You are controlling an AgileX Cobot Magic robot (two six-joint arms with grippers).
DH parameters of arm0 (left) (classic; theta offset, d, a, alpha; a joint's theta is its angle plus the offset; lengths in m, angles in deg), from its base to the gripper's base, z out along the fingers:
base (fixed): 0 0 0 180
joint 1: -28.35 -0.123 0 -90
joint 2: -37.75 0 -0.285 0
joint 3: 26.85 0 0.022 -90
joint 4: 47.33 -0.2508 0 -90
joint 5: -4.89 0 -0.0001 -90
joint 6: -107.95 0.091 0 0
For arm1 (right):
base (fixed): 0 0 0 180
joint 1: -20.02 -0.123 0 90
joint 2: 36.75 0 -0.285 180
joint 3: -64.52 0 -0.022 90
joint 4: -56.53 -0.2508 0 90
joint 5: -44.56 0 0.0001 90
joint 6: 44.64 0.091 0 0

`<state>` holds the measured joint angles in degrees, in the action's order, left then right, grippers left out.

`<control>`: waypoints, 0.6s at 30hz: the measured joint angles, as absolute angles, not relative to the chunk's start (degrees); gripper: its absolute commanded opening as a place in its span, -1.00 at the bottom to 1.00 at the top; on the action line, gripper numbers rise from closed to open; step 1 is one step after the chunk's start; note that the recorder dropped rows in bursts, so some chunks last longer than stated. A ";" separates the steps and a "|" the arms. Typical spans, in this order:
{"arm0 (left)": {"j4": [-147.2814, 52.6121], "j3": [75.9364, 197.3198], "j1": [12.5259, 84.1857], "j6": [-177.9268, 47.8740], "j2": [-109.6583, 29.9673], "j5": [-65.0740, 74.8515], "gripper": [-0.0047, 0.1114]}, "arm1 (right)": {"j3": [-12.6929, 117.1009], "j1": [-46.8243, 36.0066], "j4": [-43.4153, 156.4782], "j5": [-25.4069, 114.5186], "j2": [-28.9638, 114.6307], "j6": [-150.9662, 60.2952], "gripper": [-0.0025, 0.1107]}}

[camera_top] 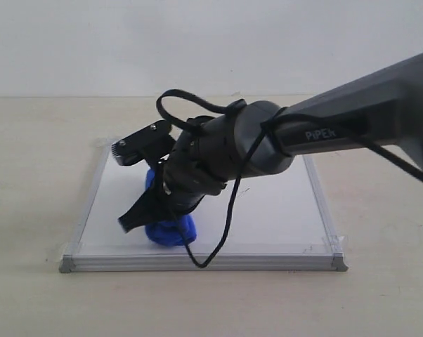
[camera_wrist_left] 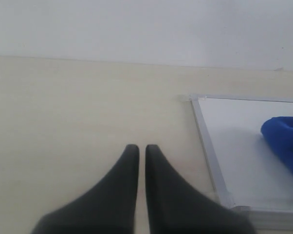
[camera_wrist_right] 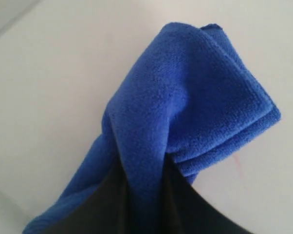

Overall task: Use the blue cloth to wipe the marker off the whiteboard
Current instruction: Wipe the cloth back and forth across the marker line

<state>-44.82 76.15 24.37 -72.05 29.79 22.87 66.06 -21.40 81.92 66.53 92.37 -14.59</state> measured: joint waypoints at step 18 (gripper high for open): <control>-44.82 76.15 24.37 -72.05 29.79 22.87 -0.84 | 67.06 -12.63 78.22 76.08 92.12 -21.93 -0.96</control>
<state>-44.82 76.15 24.37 -72.05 29.79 22.87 67.06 -12.63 78.22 76.08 92.12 -21.93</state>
